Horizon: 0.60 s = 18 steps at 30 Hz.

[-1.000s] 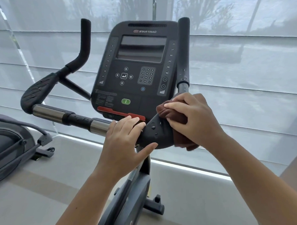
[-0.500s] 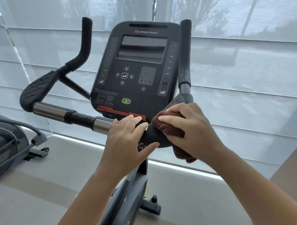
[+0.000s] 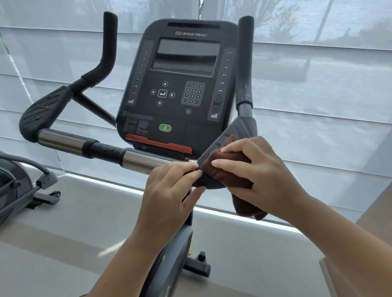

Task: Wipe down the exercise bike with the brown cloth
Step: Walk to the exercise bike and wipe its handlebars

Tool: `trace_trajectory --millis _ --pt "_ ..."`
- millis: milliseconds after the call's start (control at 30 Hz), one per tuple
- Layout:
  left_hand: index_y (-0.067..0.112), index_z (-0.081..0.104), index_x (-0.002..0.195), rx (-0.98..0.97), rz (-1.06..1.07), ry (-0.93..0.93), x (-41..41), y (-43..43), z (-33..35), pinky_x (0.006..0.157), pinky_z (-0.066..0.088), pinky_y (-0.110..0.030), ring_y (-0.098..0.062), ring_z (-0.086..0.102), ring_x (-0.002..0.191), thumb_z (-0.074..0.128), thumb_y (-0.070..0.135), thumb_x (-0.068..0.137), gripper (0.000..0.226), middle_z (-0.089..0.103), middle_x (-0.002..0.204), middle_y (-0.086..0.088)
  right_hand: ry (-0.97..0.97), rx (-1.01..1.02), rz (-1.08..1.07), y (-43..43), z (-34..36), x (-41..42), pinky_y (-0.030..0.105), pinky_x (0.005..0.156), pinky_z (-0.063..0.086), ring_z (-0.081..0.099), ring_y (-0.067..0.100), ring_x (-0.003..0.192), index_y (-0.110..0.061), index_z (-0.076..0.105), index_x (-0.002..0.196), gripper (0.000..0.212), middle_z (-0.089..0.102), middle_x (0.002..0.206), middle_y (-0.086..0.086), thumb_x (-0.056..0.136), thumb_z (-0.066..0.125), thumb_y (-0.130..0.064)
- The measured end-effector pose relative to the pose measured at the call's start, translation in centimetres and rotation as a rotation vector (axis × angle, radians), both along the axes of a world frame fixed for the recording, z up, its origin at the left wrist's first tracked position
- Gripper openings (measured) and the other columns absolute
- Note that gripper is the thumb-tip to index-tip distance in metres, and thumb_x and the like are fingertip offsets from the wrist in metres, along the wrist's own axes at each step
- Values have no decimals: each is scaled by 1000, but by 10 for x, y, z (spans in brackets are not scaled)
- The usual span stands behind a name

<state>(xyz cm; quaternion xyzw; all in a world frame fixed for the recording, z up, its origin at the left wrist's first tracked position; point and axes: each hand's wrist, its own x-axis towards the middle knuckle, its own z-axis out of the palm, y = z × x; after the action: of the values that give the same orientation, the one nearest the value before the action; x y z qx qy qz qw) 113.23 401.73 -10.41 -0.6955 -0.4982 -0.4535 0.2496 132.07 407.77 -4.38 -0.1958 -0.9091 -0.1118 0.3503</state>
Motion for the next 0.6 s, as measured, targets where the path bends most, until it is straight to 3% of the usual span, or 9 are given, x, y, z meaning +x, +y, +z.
trace_trajectory --millis 200,400,600 --pt "5 71 91 30 -36 -1 -4 3 -2 79 47 -33 -17 58 91 64 23 82 22 69 95 -7 -36 -27 -67 26 24 -32 46 67 49 51 32 84 -19 70 100 32 62 96 5 79 51 -33" --pt "5 71 88 -32 -98 -147 -1 4 0 77 54 -36 -20 63 87 64 27 79 25 69 93 -7 10 2 27 -2 -4 0 40 79 46 51 31 91 -14 71 102 25 63 103 11 80 63 -23" --pt "5 71 86 -35 -125 -163 -2 2 4 78 50 -28 -15 58 86 65 26 79 23 68 92 -5 -43 10 -51 14 14 -40 46 64 49 52 32 82 -17 71 97 29 63 94 8 79 52 -30"
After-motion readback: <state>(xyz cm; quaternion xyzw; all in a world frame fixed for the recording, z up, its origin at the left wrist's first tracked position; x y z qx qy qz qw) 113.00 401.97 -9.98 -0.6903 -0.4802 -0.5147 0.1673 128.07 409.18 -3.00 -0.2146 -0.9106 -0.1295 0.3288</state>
